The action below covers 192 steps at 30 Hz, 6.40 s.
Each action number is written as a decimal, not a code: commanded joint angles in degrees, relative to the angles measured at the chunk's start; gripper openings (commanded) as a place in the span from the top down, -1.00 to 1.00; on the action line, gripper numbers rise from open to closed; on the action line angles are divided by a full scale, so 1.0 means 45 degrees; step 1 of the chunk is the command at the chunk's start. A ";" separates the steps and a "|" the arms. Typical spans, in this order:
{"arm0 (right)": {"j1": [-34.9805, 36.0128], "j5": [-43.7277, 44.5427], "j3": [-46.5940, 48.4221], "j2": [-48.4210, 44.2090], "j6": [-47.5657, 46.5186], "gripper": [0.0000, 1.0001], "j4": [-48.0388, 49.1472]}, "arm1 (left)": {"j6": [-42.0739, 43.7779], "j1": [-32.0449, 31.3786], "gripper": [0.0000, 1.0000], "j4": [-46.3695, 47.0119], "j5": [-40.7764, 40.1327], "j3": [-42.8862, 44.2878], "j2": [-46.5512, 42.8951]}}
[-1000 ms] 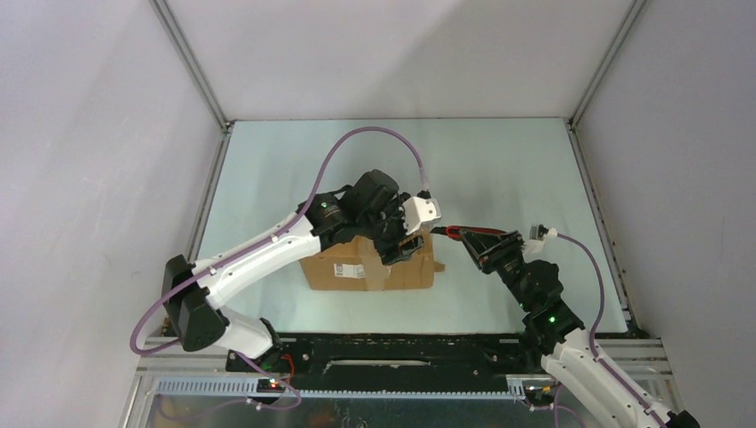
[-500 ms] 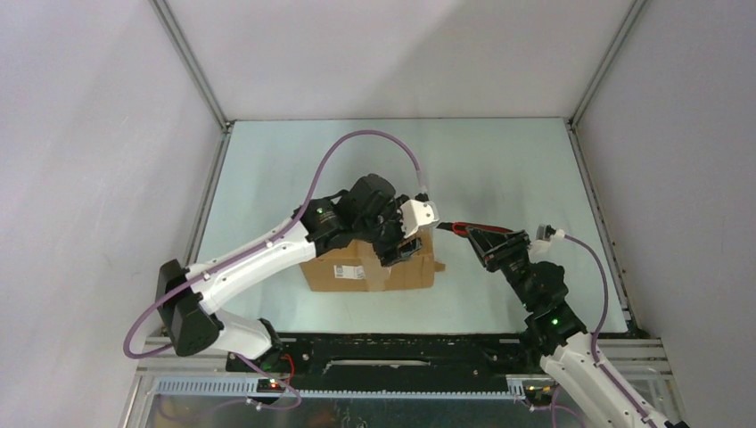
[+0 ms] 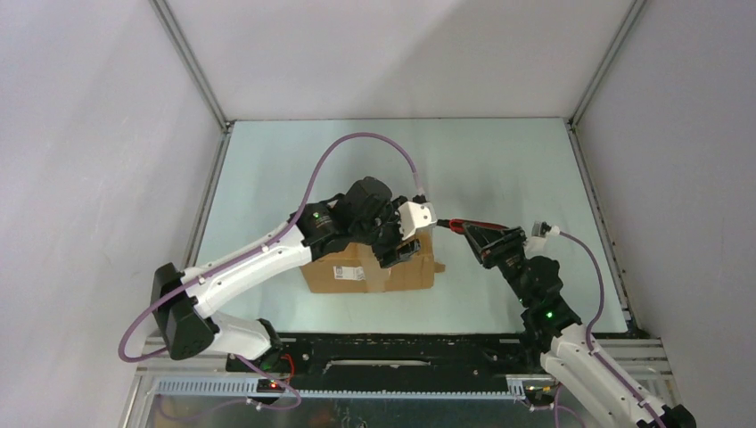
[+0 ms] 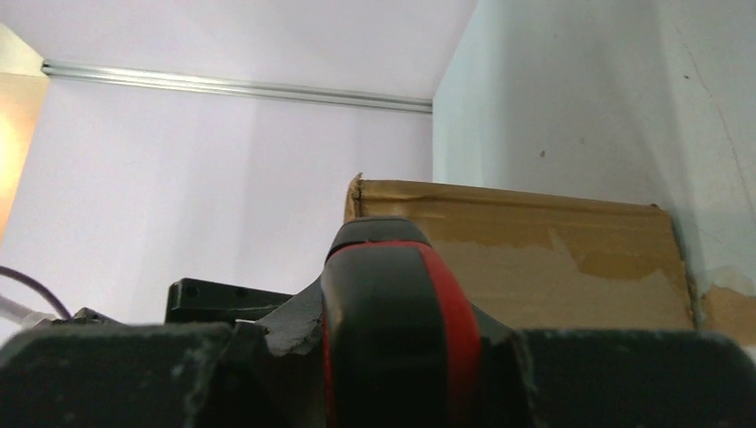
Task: Unpack the express box
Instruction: Cut the express box at the center of the board.
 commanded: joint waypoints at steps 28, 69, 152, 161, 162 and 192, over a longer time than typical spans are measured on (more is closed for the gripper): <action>0.0100 -0.1007 0.0197 0.1049 0.1103 1.00 0.2833 | 0.0400 -0.0624 0.94 0.2214 -0.0376 -0.1139 -0.1139; -0.0704 -0.1755 -0.0137 -0.0800 0.0420 1.00 0.0664 | 0.0937 -0.0640 1.00 0.4025 -0.0710 -0.2539 -0.2031; -0.0864 -0.1720 -0.0672 -0.0005 0.1742 1.00 0.2380 | 0.0965 -0.0647 1.00 0.4002 -0.0484 -0.2258 -0.1825; -0.0827 -0.1979 -0.0753 0.0474 0.1978 1.00 0.3186 | 0.0965 -0.0656 1.00 0.3990 -0.0450 -0.2268 -0.1825; -0.0830 -0.1993 -0.0753 0.0439 0.1983 1.00 0.3179 | 0.0955 -0.0655 1.00 0.3977 -0.0450 -0.2250 -0.1829; 0.0644 -0.2300 -0.0448 0.2000 0.1544 1.00 0.4273 | 0.2369 -0.0677 1.00 0.3277 0.0506 -0.1050 -0.0812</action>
